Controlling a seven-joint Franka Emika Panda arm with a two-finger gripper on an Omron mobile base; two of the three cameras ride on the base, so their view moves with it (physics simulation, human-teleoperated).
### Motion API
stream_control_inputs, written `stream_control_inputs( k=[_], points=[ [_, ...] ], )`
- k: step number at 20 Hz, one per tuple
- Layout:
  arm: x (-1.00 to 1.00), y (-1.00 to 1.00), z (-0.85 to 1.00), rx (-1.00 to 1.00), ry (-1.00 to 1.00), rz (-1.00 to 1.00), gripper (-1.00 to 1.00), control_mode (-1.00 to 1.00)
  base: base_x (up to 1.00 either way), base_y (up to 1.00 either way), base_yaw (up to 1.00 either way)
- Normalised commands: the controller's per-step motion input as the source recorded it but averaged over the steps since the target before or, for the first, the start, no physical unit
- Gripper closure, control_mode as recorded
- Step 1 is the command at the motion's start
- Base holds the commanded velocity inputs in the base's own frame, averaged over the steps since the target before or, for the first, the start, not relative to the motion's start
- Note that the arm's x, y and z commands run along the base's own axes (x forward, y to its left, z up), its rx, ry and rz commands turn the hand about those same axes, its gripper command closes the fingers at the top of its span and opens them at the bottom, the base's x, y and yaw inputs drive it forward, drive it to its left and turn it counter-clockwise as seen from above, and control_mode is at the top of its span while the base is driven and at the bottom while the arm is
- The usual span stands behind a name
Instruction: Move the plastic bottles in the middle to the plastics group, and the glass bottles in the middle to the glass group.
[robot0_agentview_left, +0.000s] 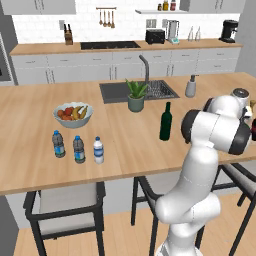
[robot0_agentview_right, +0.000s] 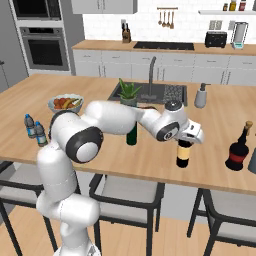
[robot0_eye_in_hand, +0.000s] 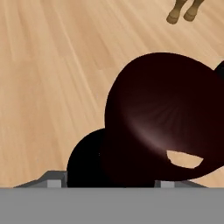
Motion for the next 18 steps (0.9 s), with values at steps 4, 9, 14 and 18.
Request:
stream_control_inputs(
  k=[4, 9, 14, 18],
  points=[
    [-0.04, -0.3, -0.12, 0.02, -0.08, 0.0, 1.0, -1.0, 0.0, 0.0, 0.0],
    [-0.19, -0.25, -0.24, 0.0, -0.14, 0.0, 1.0, -1.0, 0.0, 0.0, 0.0],
    [-0.14, -0.13, 0.07, 0.0, -0.05, 0.0, 1.0, -1.0, 0.0, 0.0, 0.0],
    [-0.02, -0.22, 0.28, 0.0, 0.0, 0.0, 1.0, -1.0, 0.0, 0.0, 0.0]
  ],
)
